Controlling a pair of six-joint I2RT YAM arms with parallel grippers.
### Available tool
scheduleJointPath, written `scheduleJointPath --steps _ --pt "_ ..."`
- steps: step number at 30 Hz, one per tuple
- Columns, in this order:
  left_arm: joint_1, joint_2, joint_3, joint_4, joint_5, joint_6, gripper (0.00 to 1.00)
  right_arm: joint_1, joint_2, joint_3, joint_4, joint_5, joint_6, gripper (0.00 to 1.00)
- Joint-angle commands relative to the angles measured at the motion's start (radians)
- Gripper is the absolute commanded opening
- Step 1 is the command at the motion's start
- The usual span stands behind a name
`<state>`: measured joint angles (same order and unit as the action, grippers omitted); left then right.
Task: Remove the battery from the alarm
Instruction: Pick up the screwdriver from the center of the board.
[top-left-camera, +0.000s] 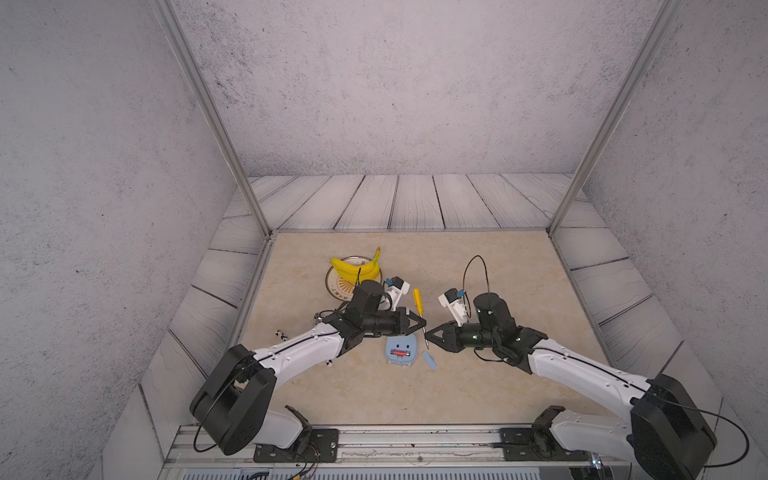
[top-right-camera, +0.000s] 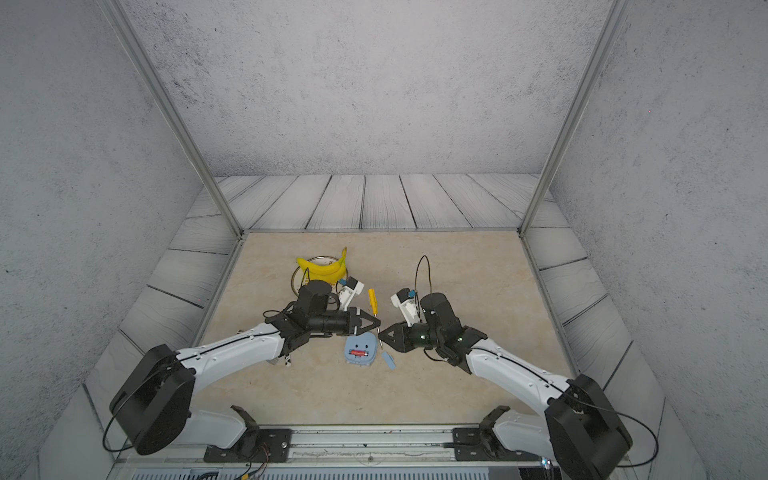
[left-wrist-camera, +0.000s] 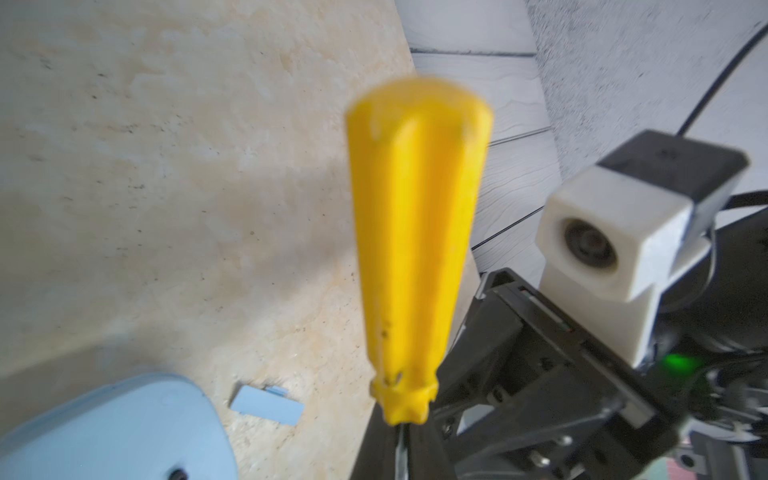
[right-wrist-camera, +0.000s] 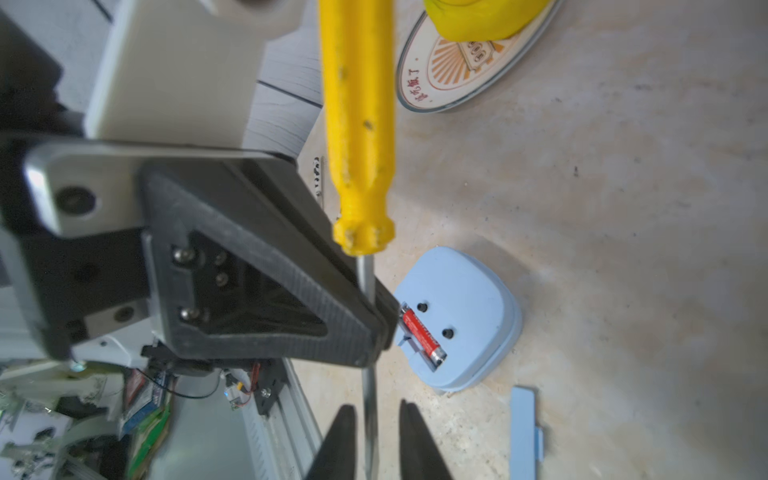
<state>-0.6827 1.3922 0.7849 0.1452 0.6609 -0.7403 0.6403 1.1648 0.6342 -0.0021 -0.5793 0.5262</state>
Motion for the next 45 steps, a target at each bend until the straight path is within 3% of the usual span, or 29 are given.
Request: scheduleJointPath --steps 1,7,13,24,39,45 --pt "-0.014 -0.058 0.061 -0.233 -0.110 0.230 0.00 0.000 -0.088 0.060 -0.204 0.073 -0.047 0.37" --pt "-0.069 -0.093 0.131 -0.403 -0.267 0.441 0.00 0.001 -0.179 0.146 -0.393 0.183 -0.056 0.44" --pt "-0.151 -0.082 0.185 -0.456 -0.399 0.550 0.00 0.003 -0.211 0.152 -0.312 0.217 0.000 0.45" --pt "-0.248 -0.011 0.250 -0.491 -0.481 0.610 0.00 0.024 -0.169 0.153 -0.137 0.202 0.058 0.46" --pt "-0.288 -0.001 0.281 -0.493 -0.497 0.650 0.00 0.053 -0.038 0.127 -0.065 0.201 0.099 0.45" --pt "-0.293 0.002 0.294 -0.495 -0.525 0.672 0.00 0.064 -0.014 0.121 -0.057 0.184 0.129 0.40"
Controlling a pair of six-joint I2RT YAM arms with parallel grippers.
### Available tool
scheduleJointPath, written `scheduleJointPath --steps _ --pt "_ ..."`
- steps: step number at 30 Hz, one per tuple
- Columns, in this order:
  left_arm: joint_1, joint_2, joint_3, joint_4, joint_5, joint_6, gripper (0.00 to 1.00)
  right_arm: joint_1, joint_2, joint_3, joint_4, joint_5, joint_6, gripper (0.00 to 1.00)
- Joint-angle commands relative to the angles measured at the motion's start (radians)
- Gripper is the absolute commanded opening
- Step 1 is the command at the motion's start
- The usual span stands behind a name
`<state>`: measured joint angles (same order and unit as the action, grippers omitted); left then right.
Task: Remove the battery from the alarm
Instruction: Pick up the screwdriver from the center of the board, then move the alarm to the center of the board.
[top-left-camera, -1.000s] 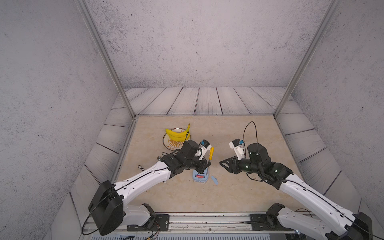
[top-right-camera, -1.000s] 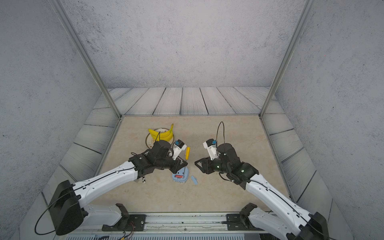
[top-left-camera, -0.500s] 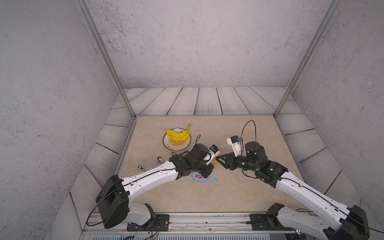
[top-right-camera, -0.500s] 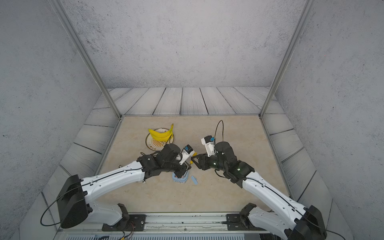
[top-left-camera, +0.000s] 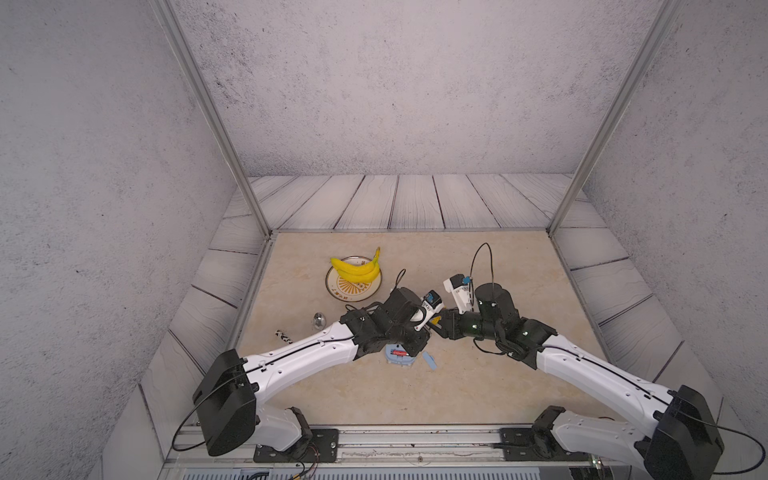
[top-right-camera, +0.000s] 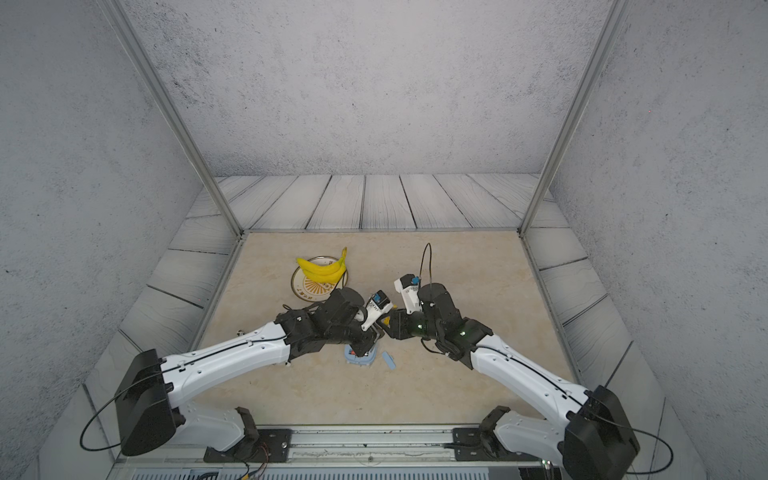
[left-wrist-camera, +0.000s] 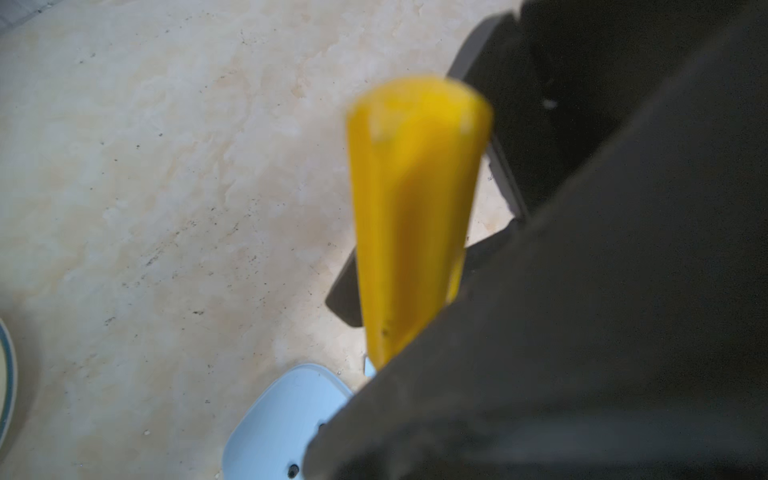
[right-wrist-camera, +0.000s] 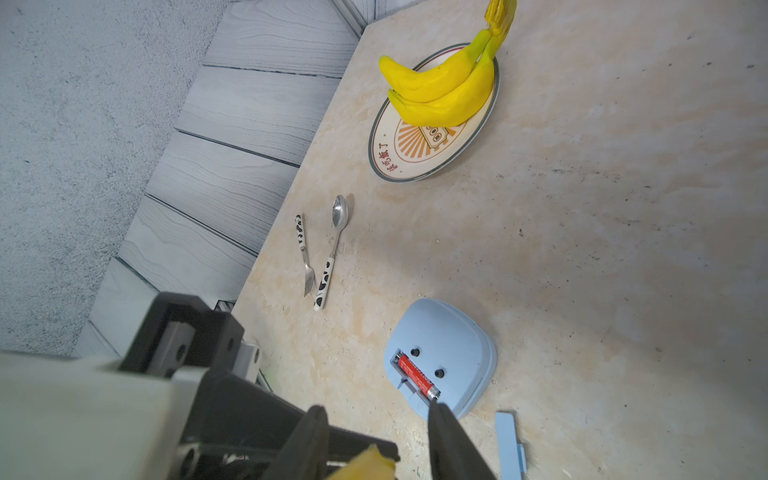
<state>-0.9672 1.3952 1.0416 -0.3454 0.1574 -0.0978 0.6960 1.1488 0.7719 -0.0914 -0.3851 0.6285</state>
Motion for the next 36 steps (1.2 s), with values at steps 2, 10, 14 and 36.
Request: scheduleJointPath --steps 2,10,14,36 --pt "-0.008 -0.002 0.045 -0.010 -0.031 0.033 0.00 0.009 0.001 -0.026 0.035 -0.015 0.036 0.28" --pt "-0.007 -0.062 -0.002 -0.033 -0.098 -0.022 0.23 0.008 -0.089 0.009 -0.128 0.107 -0.051 0.00" --pt "0.014 -0.157 -0.092 -0.027 -0.104 -0.088 0.51 0.006 -0.148 0.008 -0.170 0.189 -0.099 0.00" --pt "0.453 0.050 -0.341 0.221 0.467 -0.404 0.91 0.007 -0.252 -0.214 0.030 0.270 -0.021 0.00"
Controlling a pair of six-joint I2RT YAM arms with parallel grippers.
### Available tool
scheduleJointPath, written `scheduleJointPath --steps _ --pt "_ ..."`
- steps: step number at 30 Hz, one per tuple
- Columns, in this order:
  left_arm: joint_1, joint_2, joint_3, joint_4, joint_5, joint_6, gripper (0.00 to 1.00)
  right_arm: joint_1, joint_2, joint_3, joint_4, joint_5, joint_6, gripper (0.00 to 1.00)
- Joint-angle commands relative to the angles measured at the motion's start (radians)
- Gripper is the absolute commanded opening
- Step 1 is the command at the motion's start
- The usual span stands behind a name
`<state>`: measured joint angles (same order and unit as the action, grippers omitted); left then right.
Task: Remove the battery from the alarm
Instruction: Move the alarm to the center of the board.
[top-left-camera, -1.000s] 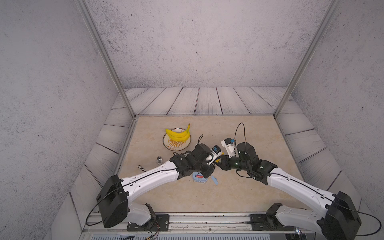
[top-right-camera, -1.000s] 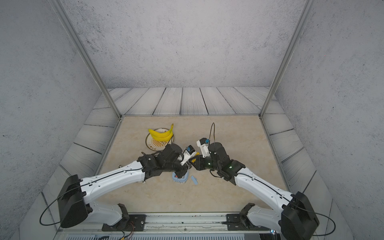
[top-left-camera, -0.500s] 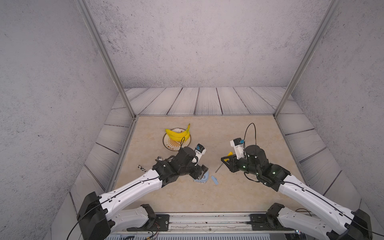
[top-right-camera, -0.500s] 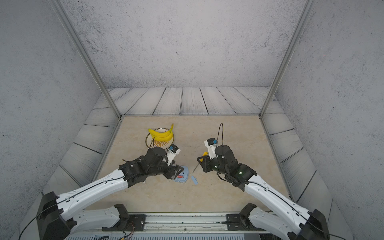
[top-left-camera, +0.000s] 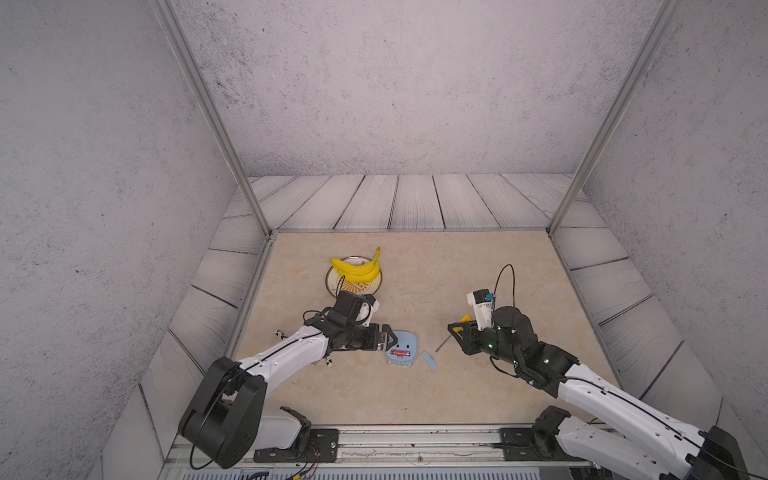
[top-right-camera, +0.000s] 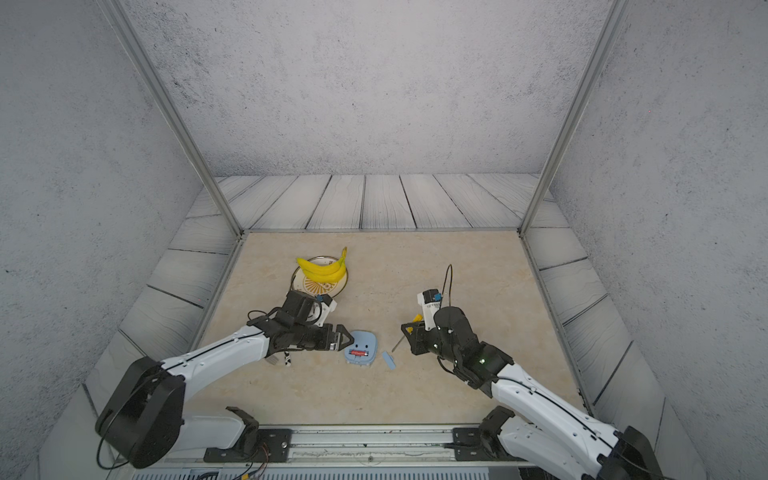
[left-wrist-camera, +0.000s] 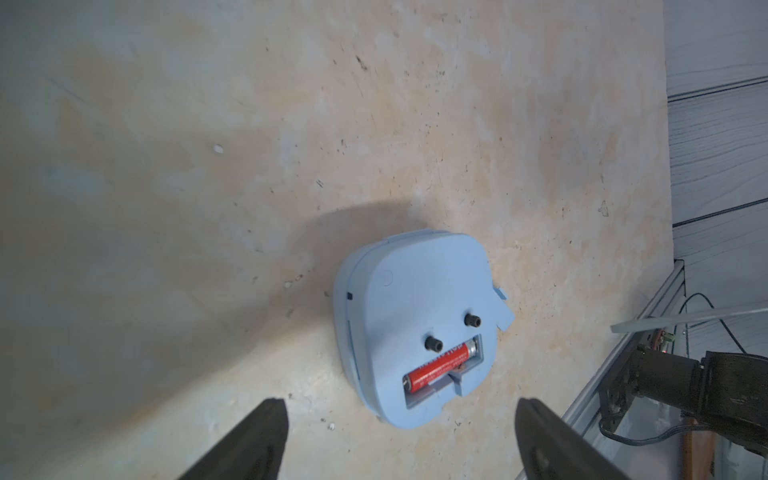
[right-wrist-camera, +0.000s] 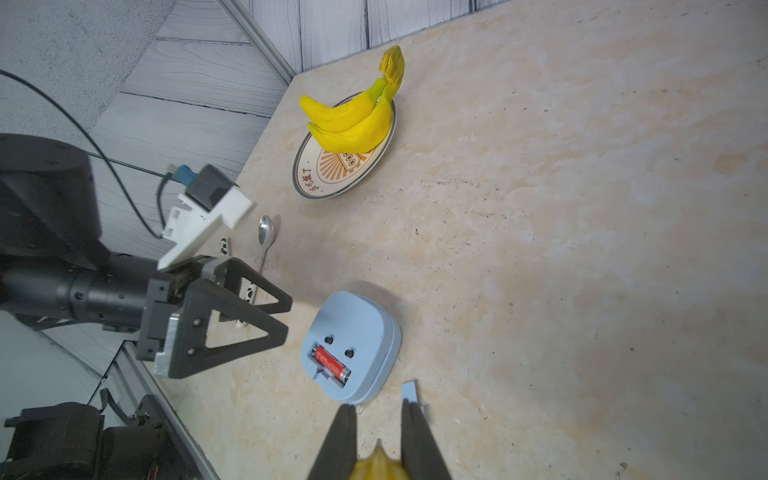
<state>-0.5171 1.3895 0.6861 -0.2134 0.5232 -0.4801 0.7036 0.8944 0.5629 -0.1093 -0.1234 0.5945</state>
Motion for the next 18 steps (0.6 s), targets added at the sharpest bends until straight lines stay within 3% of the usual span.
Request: scheduleJointPath --steps 1,18 --pt "0.002 0.079 0.018 0.104 0.115 -0.029 0.90 0.000 0.004 -0.006 0.047 0.007 0.013 0.00" --pt "-0.151 0.129 -0.042 0.220 0.106 -0.167 0.82 0.022 0.114 -0.045 0.202 0.016 0.061 0.00"
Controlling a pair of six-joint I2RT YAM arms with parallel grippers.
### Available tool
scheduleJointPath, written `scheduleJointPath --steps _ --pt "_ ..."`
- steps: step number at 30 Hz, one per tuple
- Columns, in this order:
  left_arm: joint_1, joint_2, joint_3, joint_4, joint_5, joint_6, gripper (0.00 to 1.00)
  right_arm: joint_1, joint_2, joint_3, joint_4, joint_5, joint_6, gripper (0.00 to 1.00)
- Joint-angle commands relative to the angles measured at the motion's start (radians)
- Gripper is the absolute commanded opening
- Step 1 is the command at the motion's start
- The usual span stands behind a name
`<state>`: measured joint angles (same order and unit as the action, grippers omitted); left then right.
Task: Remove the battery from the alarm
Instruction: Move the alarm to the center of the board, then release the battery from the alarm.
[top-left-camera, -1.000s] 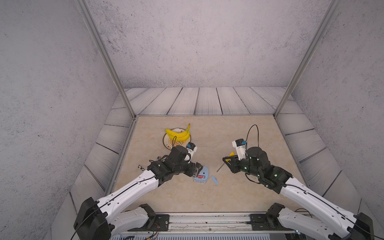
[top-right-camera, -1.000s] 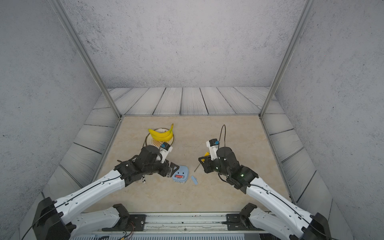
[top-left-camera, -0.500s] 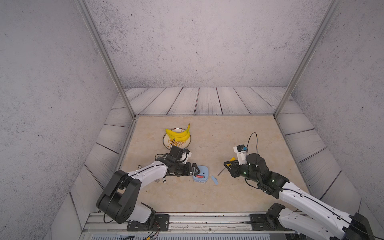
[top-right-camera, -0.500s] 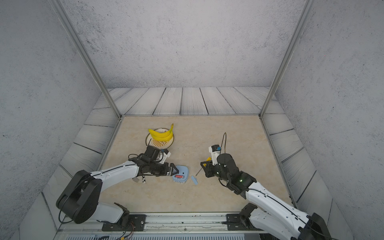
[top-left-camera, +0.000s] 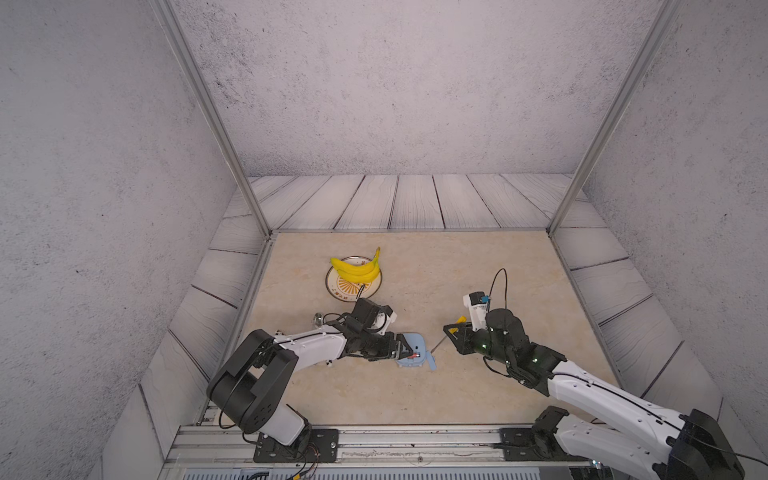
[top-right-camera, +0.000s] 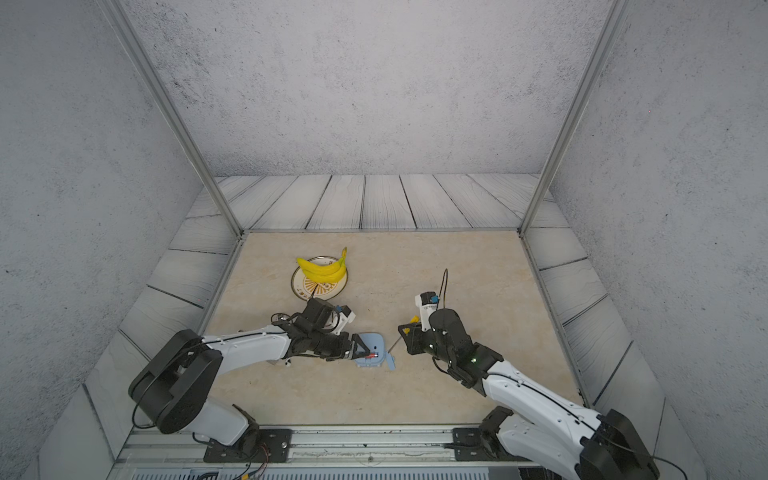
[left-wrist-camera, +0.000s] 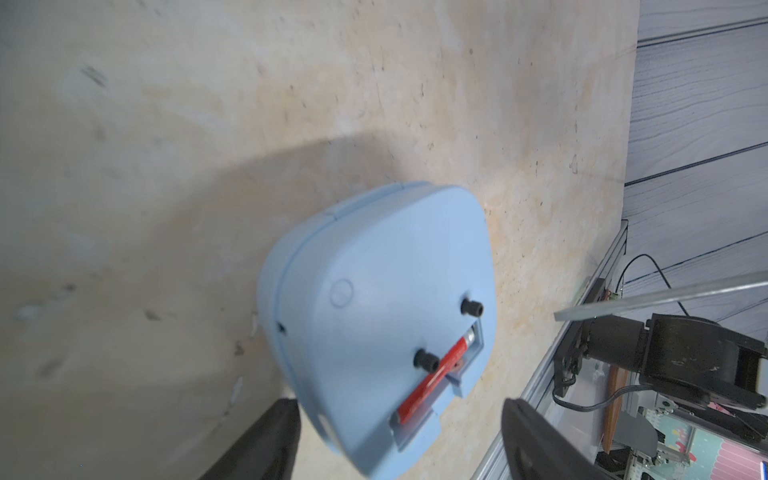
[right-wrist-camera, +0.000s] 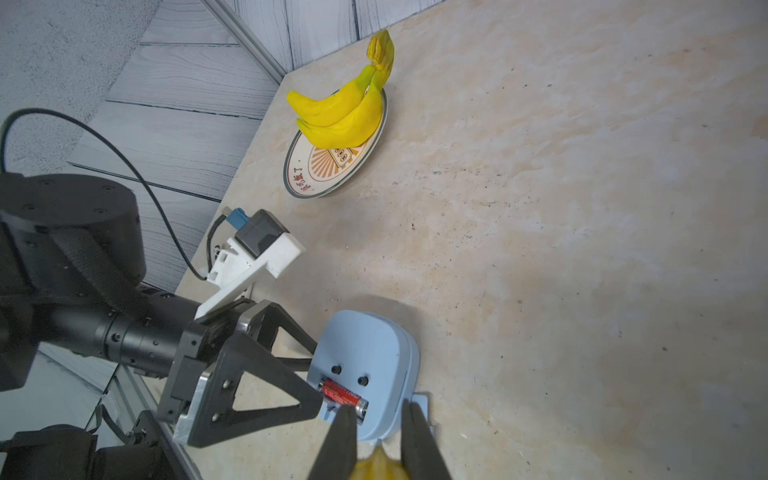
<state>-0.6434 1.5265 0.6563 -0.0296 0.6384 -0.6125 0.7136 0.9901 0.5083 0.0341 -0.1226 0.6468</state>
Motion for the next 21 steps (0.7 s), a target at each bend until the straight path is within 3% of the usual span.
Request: scheduleJointPath --steps 1,8,21 --pt "-0.032 -0.008 -0.012 0.036 -0.018 -0.039 0.81 0.017 0.032 0.013 0.064 0.014 0.007 0.00" --pt "-0.029 -0.058 -0.047 0.013 -0.111 -0.074 0.79 0.060 0.094 0.040 0.066 0.050 -0.015 0.00" --pt "-0.022 -0.016 -0.040 0.008 -0.120 -0.076 0.72 0.092 0.136 0.056 0.018 0.137 -0.047 0.00"
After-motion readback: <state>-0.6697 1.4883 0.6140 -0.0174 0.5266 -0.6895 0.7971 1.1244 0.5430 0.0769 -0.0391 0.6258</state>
